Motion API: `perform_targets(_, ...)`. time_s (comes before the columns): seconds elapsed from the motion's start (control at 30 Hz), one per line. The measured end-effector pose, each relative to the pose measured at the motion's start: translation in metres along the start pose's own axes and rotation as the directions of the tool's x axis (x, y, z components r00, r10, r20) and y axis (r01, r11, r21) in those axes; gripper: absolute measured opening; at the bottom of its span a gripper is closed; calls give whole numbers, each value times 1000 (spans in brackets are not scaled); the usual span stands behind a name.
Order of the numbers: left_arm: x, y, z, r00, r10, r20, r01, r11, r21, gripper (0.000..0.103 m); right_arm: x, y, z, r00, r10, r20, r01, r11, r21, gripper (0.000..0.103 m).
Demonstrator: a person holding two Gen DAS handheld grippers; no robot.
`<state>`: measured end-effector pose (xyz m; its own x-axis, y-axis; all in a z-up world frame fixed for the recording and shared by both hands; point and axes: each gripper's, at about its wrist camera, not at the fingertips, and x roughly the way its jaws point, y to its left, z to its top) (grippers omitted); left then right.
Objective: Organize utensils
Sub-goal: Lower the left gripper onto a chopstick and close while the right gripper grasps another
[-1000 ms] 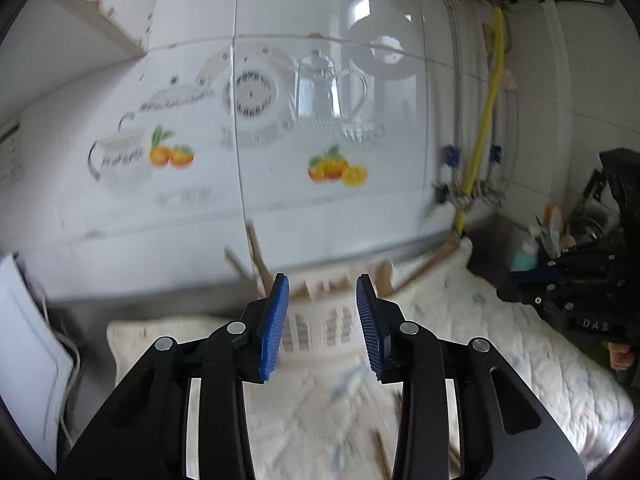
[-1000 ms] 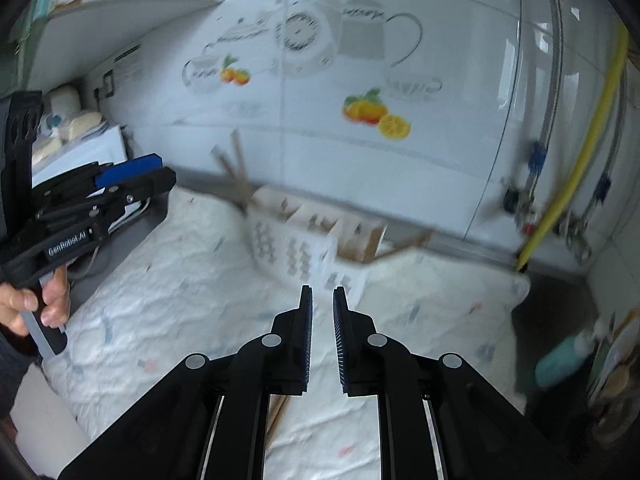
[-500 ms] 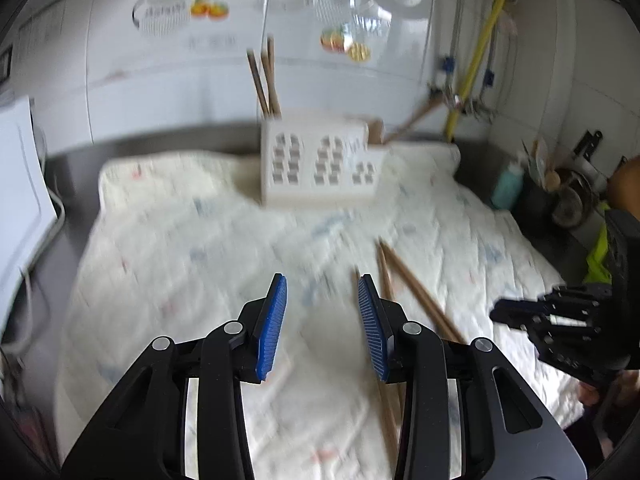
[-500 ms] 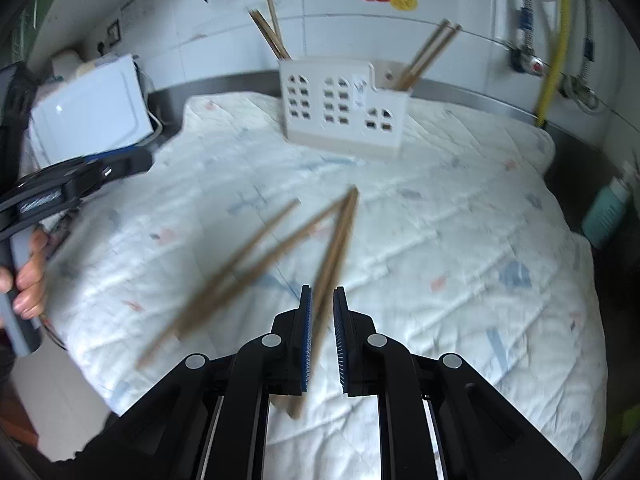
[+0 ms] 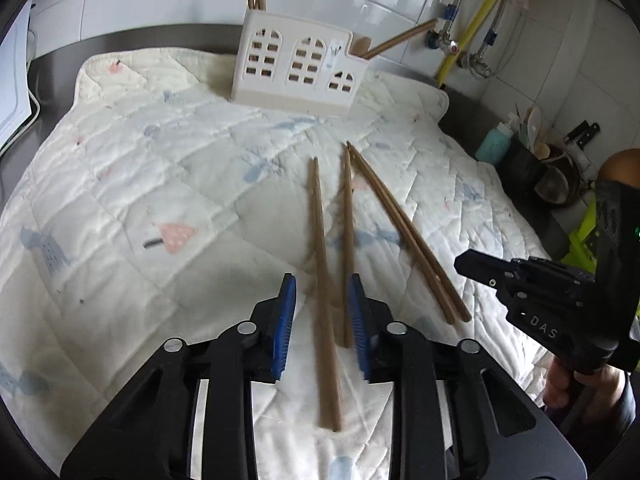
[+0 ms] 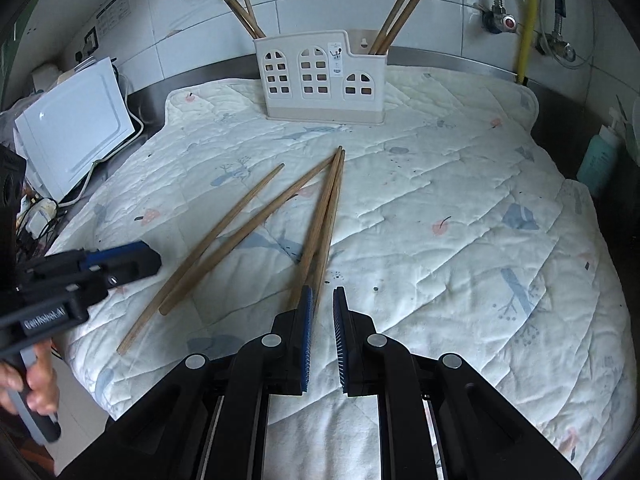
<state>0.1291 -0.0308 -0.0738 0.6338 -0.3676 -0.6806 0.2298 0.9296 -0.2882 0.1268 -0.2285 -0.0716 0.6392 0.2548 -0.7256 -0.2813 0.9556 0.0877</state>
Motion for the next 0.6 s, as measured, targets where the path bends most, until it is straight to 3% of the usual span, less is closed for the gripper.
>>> perform_targets(0.1,7,0,-3,1000,1,-12,-1,1000,-10,25,1,1,-1,1000,10,3,-10,1000,8,10)
perform_targets(0.13,9,0,-4,1000,-3,-18,3,1000,-6,18,1,1,-1,1000,8,4,-8,1000,9,10)
perform_targets(0.33,16,2,-3,1000,14,-25,-14,1000,-2,17,4,0,-2,1000,17,2,-17,1000,23,10)
perform_targets(0.37,16,2,-3,999,20,-26,-20,1000,1,12,4,0,-2,1000,16,1,-17,1000,24,10)
perform_targets(0.6,22,-7,-5,998,37,-40,-36,999,33,12,8,3,-3,1000,25,-3,-25,999,29,10)
